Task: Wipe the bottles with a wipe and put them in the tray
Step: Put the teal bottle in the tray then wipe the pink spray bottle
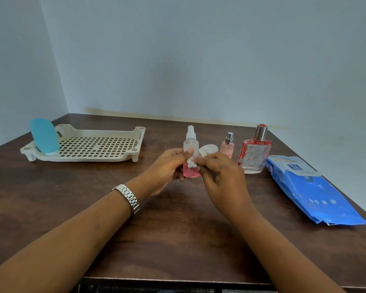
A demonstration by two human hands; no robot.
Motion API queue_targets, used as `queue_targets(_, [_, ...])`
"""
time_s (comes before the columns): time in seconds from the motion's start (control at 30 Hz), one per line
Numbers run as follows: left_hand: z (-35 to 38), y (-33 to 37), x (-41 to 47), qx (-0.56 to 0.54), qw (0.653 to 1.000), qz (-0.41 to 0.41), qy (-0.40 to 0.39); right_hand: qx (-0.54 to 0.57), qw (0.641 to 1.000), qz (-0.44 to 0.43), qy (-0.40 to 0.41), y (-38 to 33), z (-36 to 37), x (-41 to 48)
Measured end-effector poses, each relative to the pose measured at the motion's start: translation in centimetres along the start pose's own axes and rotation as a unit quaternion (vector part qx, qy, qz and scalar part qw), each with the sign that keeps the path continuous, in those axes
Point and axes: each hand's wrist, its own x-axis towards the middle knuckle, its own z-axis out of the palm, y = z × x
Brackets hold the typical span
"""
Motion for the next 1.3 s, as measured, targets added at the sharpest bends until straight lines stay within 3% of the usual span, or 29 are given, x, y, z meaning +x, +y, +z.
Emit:
queue_targets(0.3, [-1.1, 0.7, 0.2, -0.037, 0.998, 0.011, 0.043, -0.020, 0.995, -0.066, -0.075, -0.4, 0.0, -0.4])
queue_targets(0.57, [-0.7, 0.3, 0.0, -0.049, 0.999, -0.010, -0.002, 0.074, 0.989, 0.099, 0.081, 0.6, -0.8, 0.3])
queue_targets(0.67, [-0.2, 0.1, 0.0, -0.051, 0.998, -0.010, -0.026, 0.117, 0.982, 0.128, 0.070, 0.6, -0.8, 0.4])
queue_targets(0.9, [-0.4, -0.2, 0.3, -0.080, 0.997, -0.004, 0.006, 0.095, 0.992, 0.079, -0.009, 0.5, -0.4, 0.1])
queue_targets(1.17, [-0.3, -0.1, 0.2, -0.093, 0.994, -0.019, -0.054, 0.137, 0.979, 0.144, 0.043, 0.6, -0.3, 0.4])
queue_targets(1.3, [0.3, -0.2, -0.1, -0.107, 0.988, -0.023, -0.105, 0.220, 0.949, 0.217, 0.056, 0.9, -0.7, 0.8])
